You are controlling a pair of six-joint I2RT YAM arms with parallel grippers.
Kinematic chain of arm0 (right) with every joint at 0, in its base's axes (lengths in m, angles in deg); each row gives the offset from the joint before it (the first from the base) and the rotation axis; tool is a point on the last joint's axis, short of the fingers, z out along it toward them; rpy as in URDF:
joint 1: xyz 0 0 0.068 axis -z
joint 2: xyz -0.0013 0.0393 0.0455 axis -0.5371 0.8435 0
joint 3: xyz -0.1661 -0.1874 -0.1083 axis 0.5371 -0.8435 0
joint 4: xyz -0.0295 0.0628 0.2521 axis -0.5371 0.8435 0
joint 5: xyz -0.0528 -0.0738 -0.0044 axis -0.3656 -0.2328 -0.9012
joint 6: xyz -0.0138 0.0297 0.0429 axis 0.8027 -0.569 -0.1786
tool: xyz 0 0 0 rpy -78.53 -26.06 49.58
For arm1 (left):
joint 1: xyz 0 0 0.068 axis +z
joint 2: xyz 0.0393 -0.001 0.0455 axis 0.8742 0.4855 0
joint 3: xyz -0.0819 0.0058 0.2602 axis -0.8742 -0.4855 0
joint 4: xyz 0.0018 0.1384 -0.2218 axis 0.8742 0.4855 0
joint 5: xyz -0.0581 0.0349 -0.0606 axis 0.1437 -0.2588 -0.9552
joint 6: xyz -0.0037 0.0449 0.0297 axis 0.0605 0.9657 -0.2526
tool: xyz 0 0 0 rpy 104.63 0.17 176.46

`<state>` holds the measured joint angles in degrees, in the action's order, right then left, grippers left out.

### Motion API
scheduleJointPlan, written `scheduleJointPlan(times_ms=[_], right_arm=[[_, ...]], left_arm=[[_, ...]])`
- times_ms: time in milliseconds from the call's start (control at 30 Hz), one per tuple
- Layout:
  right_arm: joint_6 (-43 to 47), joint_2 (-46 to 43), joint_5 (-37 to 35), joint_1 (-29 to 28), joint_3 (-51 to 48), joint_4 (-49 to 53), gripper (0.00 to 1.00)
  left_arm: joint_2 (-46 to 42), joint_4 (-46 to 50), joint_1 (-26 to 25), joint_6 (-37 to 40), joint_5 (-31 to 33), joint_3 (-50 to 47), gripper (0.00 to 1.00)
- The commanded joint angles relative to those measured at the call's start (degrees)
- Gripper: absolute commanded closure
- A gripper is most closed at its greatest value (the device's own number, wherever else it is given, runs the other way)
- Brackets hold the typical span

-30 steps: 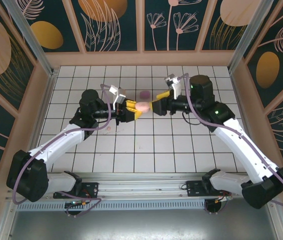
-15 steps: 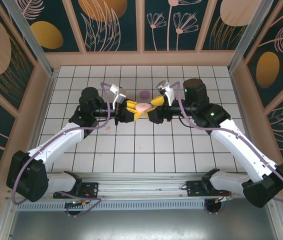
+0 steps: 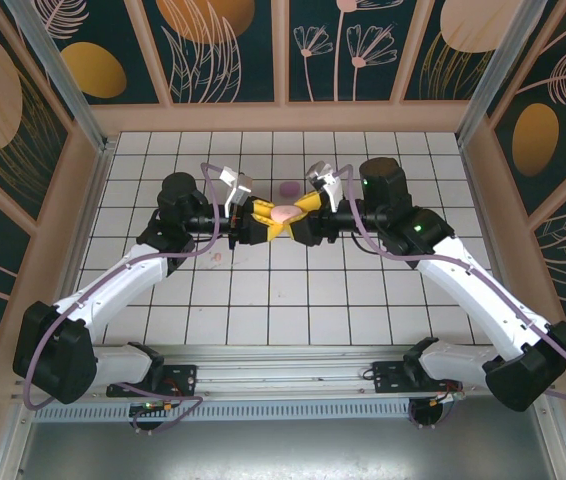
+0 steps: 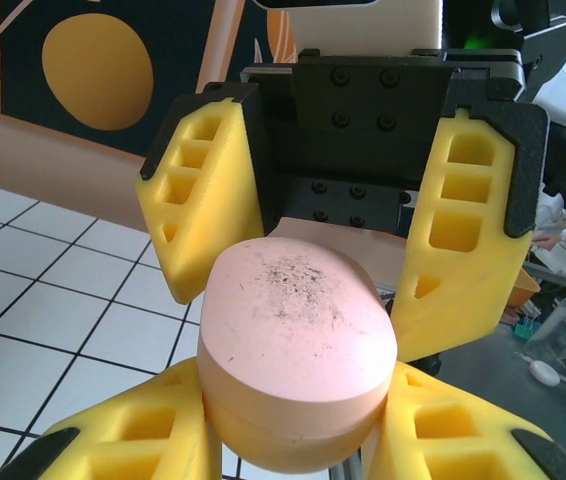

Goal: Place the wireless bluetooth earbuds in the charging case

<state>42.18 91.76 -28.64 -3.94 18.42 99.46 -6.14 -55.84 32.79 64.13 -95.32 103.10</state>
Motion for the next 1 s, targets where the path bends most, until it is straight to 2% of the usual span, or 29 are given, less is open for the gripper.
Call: scheduleJointPlan(times_ms=[0,167,467,600,767,967], right_arm=[[-3.09,-1.41,0.78,1.1,-0.86,-6.17,0.38],[-7.48,0.58,1.42,3.55,-0.24,-5.8,0.45],[-8.15,0.93,-2.15,4.68,-0.57,-4.6,0.45],[-6.02,0.16,2.52,4.7,-1.53,-5.73,0.4],[-4.93,-0.5,8.91,4.57,-2.57,-5.4,0.38],[-2.85,0.43,9.77,2.68,-1.55,-3.45,0.34]], left_arm=[[-0.52,-0.06,-0.35,-0.61,-1.53,1.07,0.78],[-0.85,0.29,-0.44,-0.55,-1.78,1.45,0.77],[-2.18,0.99,-0.45,-0.47,-1.82,1.34,0.78],[-2.46,1.33,-0.48,-0.45,-2.0,1.21,0.77],[-1.97,0.93,-0.43,-1.27,-2.35,1.66,0.78],[-1.59,0.56,-0.44,-1.94,-2.48,2.18,0.77]])
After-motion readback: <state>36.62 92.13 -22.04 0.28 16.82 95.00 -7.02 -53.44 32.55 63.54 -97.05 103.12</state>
